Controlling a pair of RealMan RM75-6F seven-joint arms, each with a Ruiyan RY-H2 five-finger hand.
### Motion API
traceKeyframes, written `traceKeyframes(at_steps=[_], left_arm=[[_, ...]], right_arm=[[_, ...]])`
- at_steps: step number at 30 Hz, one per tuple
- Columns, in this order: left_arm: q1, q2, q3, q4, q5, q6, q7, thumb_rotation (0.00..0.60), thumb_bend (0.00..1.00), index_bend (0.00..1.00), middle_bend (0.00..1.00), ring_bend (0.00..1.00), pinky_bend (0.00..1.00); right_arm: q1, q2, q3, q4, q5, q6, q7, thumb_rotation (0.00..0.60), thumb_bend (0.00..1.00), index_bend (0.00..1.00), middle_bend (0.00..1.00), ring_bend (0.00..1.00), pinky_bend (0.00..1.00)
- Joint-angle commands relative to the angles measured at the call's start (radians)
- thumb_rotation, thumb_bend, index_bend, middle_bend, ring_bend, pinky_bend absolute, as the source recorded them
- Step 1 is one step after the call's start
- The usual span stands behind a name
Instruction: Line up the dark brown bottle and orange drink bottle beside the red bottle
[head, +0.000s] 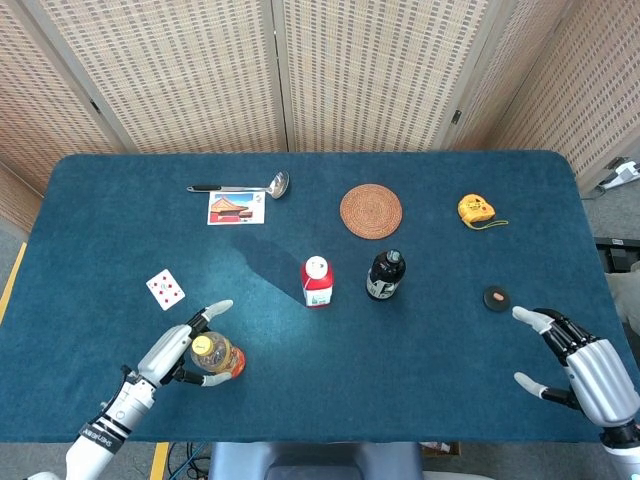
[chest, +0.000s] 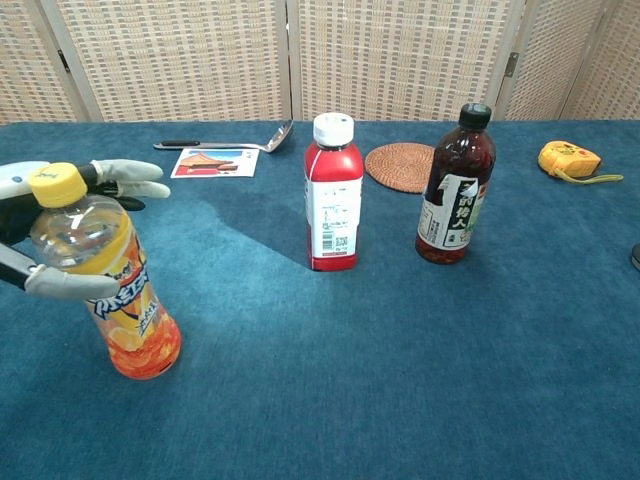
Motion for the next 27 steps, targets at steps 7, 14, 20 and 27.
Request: traceKeyframes(at_steps=[7, 14, 20, 27], left_arm=[[-0.006, -0.025, -0.002, 0.014, -0.032, -0.003, 0.030, 0.600, 0.05, 0.37, 0.27, 0.18, 0.29], [-0.002, -0.047, -0.009, 0.016, -0.066, 0.010, 0.077, 0.600, 0.05, 0.54, 0.43, 0.27, 0.30], [0.001, -0.069, -0.016, 0.029, -0.061, 0.039, 0.119, 0.600, 0.05, 0.64, 0.53, 0.35, 0.33], [0.019, -0.106, -0.033, 0.059, -0.042, 0.110, 0.120, 0.600, 0.05, 0.76, 0.66, 0.44, 0.41]], right_arm=[[-0.001, 0.001, 0.002, 0.000, 0.000, -0.001, 0.002, 0.600, 0.00, 0.19, 0.28, 0.20, 0.49], [-0.002, 0.001, 0.004, 0.001, -0.001, -0.001, 0.003, 0.600, 0.00, 0.19, 0.28, 0.20, 0.49], [-0.003, 0.001, 0.004, 0.001, -0.002, -0.003, 0.002, 0.600, 0.00, 0.19, 0.28, 0.20, 0.49], [-0.004, 0.002, 0.005, 0.002, -0.003, -0.002, 0.006, 0.600, 0.00, 0.19, 0.28, 0.20, 0.49]])
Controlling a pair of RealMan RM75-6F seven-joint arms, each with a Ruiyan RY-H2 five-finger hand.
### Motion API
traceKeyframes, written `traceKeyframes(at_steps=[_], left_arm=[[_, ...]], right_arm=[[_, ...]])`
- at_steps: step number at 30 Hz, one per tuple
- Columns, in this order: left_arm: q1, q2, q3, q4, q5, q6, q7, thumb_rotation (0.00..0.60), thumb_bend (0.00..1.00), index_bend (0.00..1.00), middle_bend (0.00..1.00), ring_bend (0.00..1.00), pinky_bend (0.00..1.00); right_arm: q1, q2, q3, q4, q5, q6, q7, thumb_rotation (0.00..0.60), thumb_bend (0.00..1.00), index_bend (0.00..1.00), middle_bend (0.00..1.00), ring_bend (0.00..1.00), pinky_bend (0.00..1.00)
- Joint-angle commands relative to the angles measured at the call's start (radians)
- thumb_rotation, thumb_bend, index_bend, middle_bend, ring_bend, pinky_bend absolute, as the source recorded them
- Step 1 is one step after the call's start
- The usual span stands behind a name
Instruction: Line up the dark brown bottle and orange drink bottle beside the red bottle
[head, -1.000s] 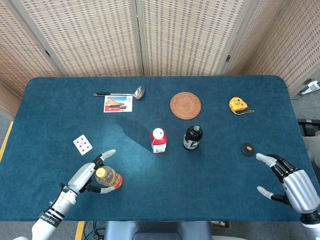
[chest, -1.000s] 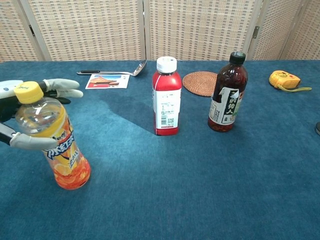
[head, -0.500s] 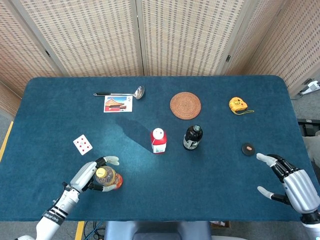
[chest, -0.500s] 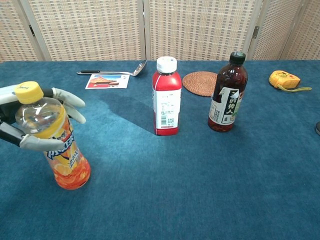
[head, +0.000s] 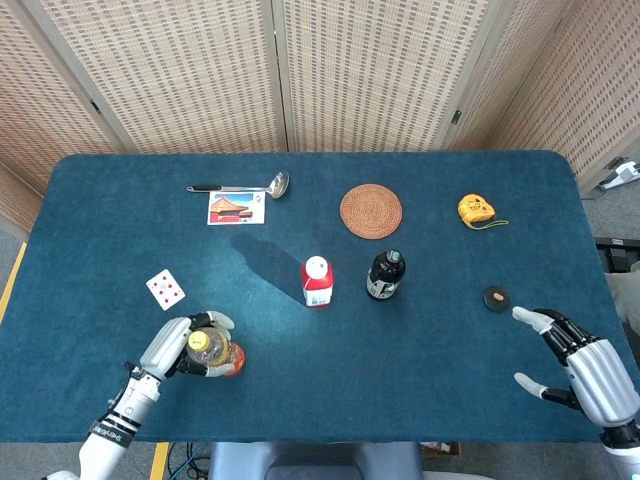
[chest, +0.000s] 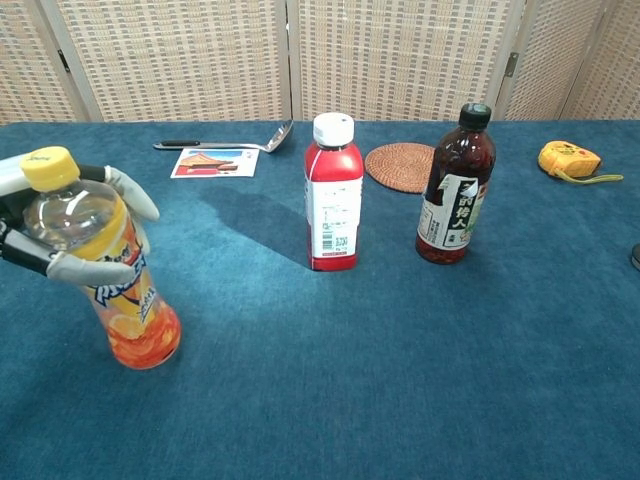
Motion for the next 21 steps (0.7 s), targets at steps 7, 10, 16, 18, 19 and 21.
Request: traceKeyframes(at_steps=[7, 10, 16, 18, 19, 21], left_arm=[[0.003, -0.031, -0.028, 0.045, 0.014, 0.044, -0.003, 0.600, 0.05, 0.79, 0.69, 0.47, 0.43], [-0.013, -0.031, -0.048, 0.055, -0.001, 0.034, 0.029, 0.600, 0.05, 0.79, 0.69, 0.47, 0.43], [-0.061, -0.039, -0.095, 0.079, -0.054, -0.007, 0.131, 0.600, 0.05, 0.78, 0.69, 0.47, 0.43], [-0.076, -0.043, -0.111, 0.084, -0.079, -0.025, 0.143, 0.600, 0.05, 0.78, 0.69, 0.47, 0.43], [-0.086, -0.046, -0.122, 0.086, -0.093, -0.036, 0.147, 0.600, 0.05, 0.78, 0.69, 0.47, 0.43], [-0.101, -0.053, -0.136, 0.096, -0.109, -0.049, 0.157, 0.600, 0.05, 0.78, 0.69, 0.47, 0.43]], right_arm=[[0.001, 0.000, 0.001, 0.000, -0.001, -0.002, 0.000, 0.600, 0.00, 0.19, 0.28, 0.20, 0.49], [0.000, 0.000, 0.001, 0.000, -0.001, -0.002, 0.002, 0.600, 0.00, 0.19, 0.28, 0.20, 0.49], [0.002, -0.001, 0.003, 0.000, 0.002, -0.007, 0.002, 0.600, 0.00, 0.19, 0.28, 0.20, 0.49], [0.003, -0.002, 0.003, 0.000, 0.003, -0.012, 0.000, 0.600, 0.00, 0.19, 0.28, 0.20, 0.49], [0.005, -0.003, 0.003, -0.001, 0.004, -0.015, -0.001, 0.600, 0.00, 0.19, 0.28, 0.20, 0.49], [0.006, -0.003, 0.002, -0.001, 0.003, -0.020, -0.004, 0.600, 0.00, 0.19, 0.28, 0.20, 0.49]])
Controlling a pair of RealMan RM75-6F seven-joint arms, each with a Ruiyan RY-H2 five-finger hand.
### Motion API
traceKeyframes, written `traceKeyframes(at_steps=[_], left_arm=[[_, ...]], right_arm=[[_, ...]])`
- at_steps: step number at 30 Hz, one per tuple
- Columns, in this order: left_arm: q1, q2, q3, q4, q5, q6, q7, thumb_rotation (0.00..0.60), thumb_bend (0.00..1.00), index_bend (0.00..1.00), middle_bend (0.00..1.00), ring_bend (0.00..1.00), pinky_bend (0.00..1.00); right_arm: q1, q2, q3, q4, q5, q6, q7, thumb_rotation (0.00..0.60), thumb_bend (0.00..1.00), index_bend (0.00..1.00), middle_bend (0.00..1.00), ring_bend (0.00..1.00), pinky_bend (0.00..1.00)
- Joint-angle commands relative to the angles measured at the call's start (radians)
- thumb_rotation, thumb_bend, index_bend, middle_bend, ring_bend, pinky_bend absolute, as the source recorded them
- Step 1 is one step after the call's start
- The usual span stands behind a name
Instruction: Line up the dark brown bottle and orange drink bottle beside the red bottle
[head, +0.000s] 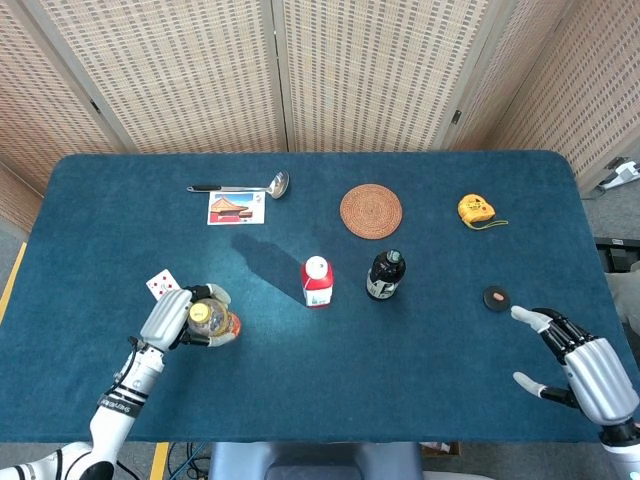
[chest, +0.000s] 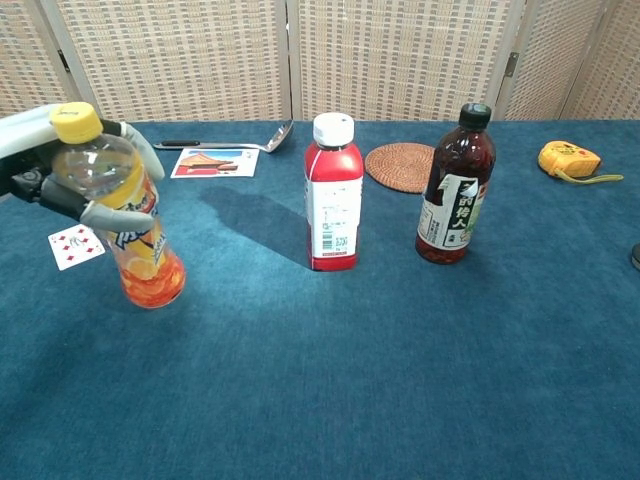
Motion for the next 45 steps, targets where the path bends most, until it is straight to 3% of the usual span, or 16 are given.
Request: traceKeyframes(at_steps=[1, 16, 22, 39, 42, 45], left_arm=[[-0.032, -0.015, -0.028, 0.021, -0.032, -0.029, 0.027, 0.600, 0.05, 0.78, 0.69, 0.47, 0.43], [-0.145, -0.043, -0.114, 0.079, -0.188, -0.132, 0.121, 0.600, 0.05, 0.77, 0.69, 0.47, 0.43], [-0.176, -0.053, -0.111, 0.107, -0.228, -0.172, 0.144, 0.600, 0.05, 0.76, 0.69, 0.47, 0.43], [-0.206, -0.092, -0.108, 0.150, -0.230, -0.155, 0.137, 0.600, 0.05, 0.75, 0.68, 0.47, 0.44], [-0.212, -0.094, -0.108, 0.152, -0.239, -0.162, 0.140, 0.600, 0.05, 0.71, 0.67, 0.47, 0.44], [-0.218, -0.099, -0.107, 0.159, -0.246, -0.166, 0.142, 0.600, 0.05, 0.56, 0.64, 0.47, 0.44]], right_arm=[[0.002, -0.001, -0.001, -0.001, 0.000, -0.005, -0.004, 0.600, 0.00, 0.19, 0.28, 0.20, 0.49], [0.007, 0.000, -0.010, -0.003, -0.008, -0.024, -0.014, 0.600, 0.00, 0.19, 0.28, 0.20, 0.49], [0.006, -0.002, -0.007, -0.003, 0.000, -0.027, -0.022, 0.600, 0.00, 0.19, 0.28, 0.20, 0.49], [0.003, 0.002, -0.007, -0.001, 0.003, -0.021, -0.015, 0.600, 0.00, 0.20, 0.28, 0.20, 0.49], [0.002, 0.004, -0.007, -0.001, 0.005, -0.020, -0.013, 0.600, 0.00, 0.20, 0.28, 0.20, 0.49], [0.001, 0.004, -0.007, -0.001, 0.006, -0.020, -0.011, 0.600, 0.00, 0.20, 0.28, 0.20, 0.49]])
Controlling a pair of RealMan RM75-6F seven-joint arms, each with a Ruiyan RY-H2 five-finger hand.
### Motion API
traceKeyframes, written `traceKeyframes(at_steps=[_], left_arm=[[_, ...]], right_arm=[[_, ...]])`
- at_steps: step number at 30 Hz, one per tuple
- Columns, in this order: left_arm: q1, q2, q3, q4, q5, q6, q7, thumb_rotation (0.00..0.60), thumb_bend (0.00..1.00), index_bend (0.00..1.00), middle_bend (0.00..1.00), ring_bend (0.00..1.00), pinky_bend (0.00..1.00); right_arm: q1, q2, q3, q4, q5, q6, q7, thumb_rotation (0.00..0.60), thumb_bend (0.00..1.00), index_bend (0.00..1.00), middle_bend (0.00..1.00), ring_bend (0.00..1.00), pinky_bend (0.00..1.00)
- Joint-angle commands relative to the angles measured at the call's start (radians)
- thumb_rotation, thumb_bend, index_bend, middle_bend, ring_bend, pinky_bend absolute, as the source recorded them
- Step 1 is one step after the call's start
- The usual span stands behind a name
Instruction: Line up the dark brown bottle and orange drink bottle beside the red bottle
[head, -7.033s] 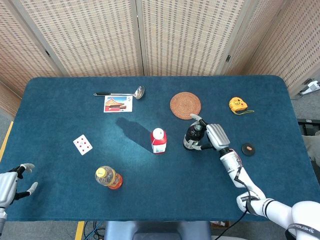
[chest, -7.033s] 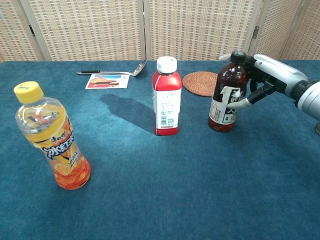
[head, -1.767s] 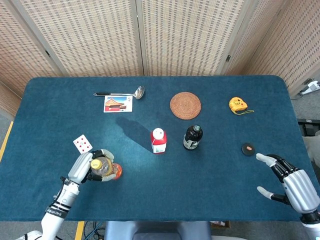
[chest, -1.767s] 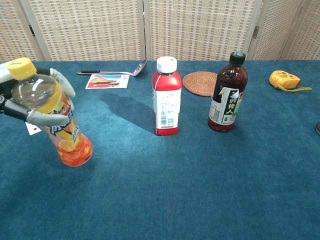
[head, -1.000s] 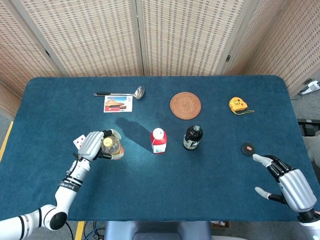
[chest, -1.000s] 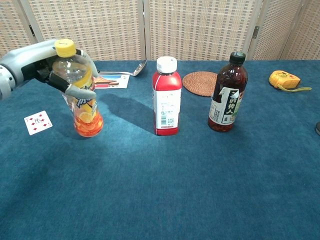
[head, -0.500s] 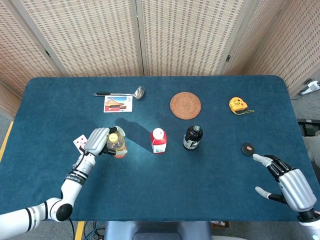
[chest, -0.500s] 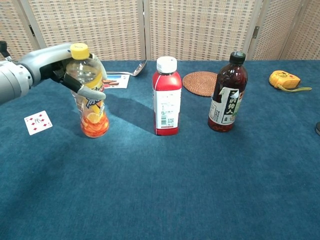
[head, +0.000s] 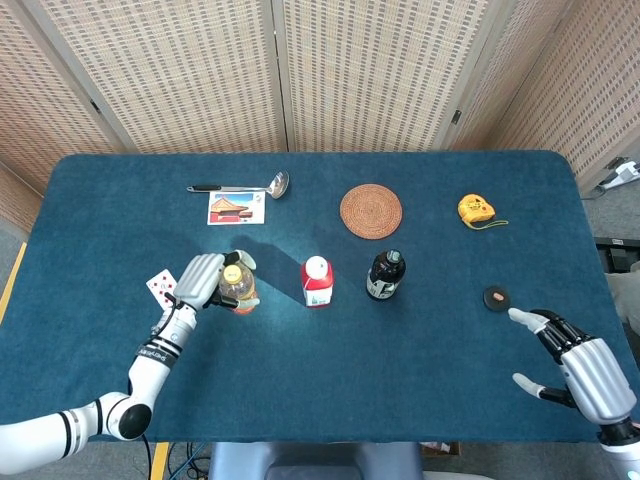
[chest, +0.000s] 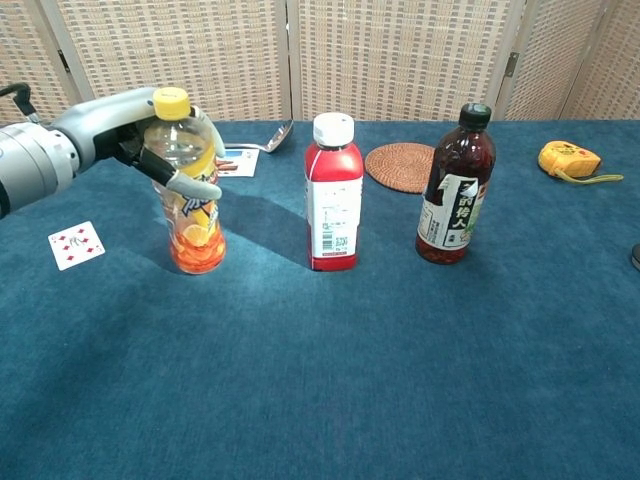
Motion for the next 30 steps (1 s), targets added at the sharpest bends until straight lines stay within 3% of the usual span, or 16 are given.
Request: traceKeyframes(at_steps=[1, 6, 8, 12, 14, 30], left_arm=[[-0.004, -0.006, 0.001, 0.007, -0.003, -0.001, 0.001, 0.600, 0.05, 0.50, 0.63, 0.46, 0.44], [-0.006, -0.016, 0.003, 0.016, -0.004, 0.006, -0.003, 0.600, 0.05, 0.09, 0.45, 0.45, 0.44], [-0.006, -0.020, 0.002, 0.019, -0.001, 0.011, -0.006, 0.600, 0.05, 0.02, 0.36, 0.45, 0.44], [-0.004, -0.019, 0.000, 0.019, 0.000, 0.022, -0.011, 0.600, 0.05, 0.00, 0.19, 0.43, 0.44], [-0.004, -0.015, 0.001, 0.014, -0.002, 0.021, -0.011, 0.600, 0.05, 0.00, 0.17, 0.43, 0.44], [0.012, 0.045, 0.013, -0.082, -0.086, 0.025, 0.064, 0.600, 0.03, 0.00, 0.16, 0.41, 0.46]], right_arm=[[0.000, 0.000, 0.000, 0.001, 0.000, 0.000, 0.001, 0.600, 0.00, 0.20, 0.28, 0.20, 0.49], [-0.001, 0.001, 0.000, 0.002, 0.001, 0.000, 0.003, 0.600, 0.00, 0.21, 0.28, 0.20, 0.49], [-0.001, 0.001, 0.000, 0.002, 0.002, 0.000, 0.003, 0.600, 0.00, 0.21, 0.28, 0.20, 0.49], [-0.002, 0.000, 0.001, 0.002, 0.003, 0.001, 0.003, 0.600, 0.00, 0.21, 0.28, 0.20, 0.49], [-0.002, 0.001, 0.001, 0.002, 0.003, 0.001, 0.003, 0.600, 0.00, 0.21, 0.28, 0.20, 0.49], [-0.003, 0.004, 0.001, 0.001, 0.004, 0.000, 0.002, 0.600, 0.00, 0.21, 0.28, 0.20, 0.49]])
